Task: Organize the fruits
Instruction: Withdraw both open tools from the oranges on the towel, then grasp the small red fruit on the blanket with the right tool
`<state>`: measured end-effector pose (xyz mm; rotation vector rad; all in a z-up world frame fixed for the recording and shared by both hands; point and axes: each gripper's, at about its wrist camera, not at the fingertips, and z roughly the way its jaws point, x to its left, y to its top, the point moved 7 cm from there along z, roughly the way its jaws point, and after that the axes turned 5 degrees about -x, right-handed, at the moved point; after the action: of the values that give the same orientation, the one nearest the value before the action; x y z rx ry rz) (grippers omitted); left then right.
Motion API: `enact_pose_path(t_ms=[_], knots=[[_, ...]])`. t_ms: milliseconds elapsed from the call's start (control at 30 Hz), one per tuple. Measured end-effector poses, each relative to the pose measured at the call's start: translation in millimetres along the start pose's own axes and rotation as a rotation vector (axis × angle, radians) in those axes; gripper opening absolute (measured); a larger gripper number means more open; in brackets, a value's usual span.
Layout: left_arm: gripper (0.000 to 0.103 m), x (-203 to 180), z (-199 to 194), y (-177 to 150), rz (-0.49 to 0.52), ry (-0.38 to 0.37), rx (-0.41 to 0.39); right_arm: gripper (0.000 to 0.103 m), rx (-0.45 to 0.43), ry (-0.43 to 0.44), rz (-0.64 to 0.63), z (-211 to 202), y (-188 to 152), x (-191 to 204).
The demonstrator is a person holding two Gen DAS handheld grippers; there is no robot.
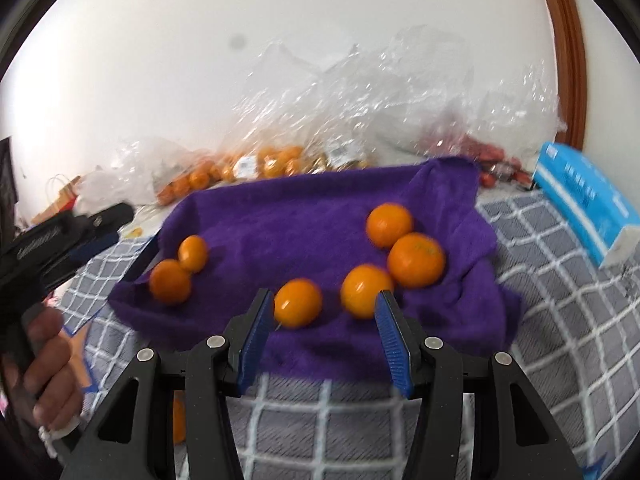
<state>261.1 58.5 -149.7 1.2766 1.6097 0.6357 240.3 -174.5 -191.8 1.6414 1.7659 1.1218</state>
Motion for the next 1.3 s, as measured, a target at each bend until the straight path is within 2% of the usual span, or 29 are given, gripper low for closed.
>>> enact_pose_path(t_ms=[200,333,467,600,733,1033,1167,1300], knots=[[0.050,0.8,-2.2,3.0,0.019,0.027,-0.020,0.052,0.012,0.008,-0.035,-9.7,-10.9,17.6],[0.050,4.1,0.2,2.8,0.009,0.035,-0.011,0.052,0.074,0.062,-0.053,-7.4,-19.9,34.1],[0.050,8.9,-2.8,5.8,-0.011,0.036,-0.018,0.052,0.111,0.071,-0.119,-1.2,-31.0,50.7],[0.050,14.1,-3.6,8.1,-0.031,0.040,-0.020,0.041,0.171,0.102,-0.129,6.2,-40.1,59.5],[0.050,20.5,-1.1,8.4,-0.052,0.048,-0.011,0.038,0.191,0.080,-0.161,12.3,-42.5,62.6],[0.050,26.7,0.2,10.2,-0.100,0.033,0.003,0.036,0.235,0.093,-0.193,28.5,-43.8,70.5],[0.050,27.0,2.6,8.5,-0.098,0.039,0.009,0.027,0.246,0.086,-0.225,35.0,-45.9,75.5],[0.050,25.7,5.1,6.7,-0.093,0.036,0.020,0.026,0.229,0.113,-0.211,32.3,-44.5,74.2]])
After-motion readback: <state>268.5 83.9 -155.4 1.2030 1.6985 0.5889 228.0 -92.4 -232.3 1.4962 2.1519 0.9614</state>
